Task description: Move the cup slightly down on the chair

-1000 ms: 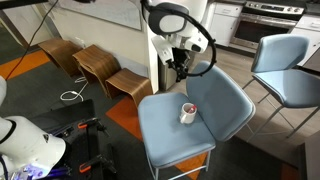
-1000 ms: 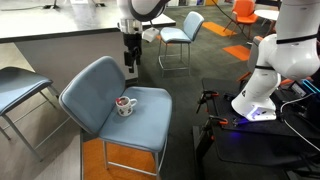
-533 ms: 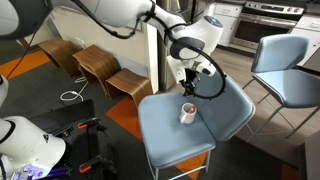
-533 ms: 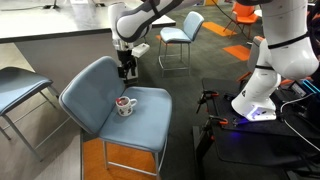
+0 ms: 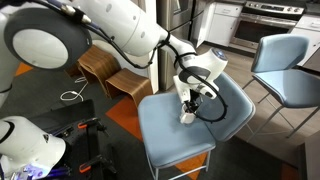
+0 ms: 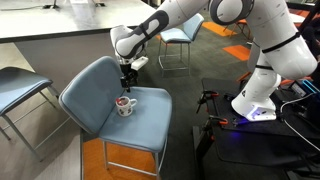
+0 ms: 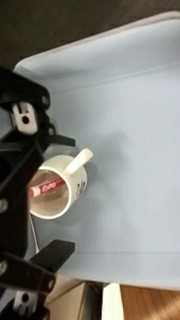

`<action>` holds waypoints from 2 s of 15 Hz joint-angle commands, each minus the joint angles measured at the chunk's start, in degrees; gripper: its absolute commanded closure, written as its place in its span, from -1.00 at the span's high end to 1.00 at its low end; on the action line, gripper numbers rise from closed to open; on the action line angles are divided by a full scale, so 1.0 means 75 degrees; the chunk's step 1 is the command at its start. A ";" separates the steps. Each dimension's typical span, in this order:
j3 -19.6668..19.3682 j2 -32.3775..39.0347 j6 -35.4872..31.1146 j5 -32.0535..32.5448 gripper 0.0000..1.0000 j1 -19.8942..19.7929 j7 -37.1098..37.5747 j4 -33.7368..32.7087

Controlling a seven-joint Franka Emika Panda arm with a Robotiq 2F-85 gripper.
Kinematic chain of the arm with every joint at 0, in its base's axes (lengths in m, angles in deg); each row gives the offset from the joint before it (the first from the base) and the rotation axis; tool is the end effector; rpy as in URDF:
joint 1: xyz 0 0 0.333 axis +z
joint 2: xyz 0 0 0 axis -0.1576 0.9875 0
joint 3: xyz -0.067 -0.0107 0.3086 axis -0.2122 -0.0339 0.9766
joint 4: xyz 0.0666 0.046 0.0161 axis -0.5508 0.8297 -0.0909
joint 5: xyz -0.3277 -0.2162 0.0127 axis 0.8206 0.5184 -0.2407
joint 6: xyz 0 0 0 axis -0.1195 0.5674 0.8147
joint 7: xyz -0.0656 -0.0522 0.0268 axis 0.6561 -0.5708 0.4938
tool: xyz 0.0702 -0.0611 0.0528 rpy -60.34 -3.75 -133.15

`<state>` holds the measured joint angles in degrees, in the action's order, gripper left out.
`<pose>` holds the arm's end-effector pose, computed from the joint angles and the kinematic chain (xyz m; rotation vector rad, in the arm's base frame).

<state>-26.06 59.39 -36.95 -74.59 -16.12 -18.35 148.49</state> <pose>0.6939 -0.0862 0.1792 -2.9367 0.3267 0.2580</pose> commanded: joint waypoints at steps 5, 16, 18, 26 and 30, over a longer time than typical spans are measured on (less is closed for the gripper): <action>0.0106 0.1505 0.0015 -0.0159 1.00 -0.0237 0.0329 -0.1782; 0.0264 0.3077 0.0327 -0.0101 0.98 -0.0257 0.0748 -0.3663; 0.0281 0.3202 0.0351 -0.0112 0.91 -0.0280 0.0802 -0.3794; 0.0292 0.3480 0.0536 -0.0063 0.06 -0.0273 0.0846 -0.4082; 0.0137 0.3386 0.0514 0.0018 -0.57 -0.0143 0.0933 -0.3955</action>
<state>-24.36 84.40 -35.41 -74.84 -17.73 -13.49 120.48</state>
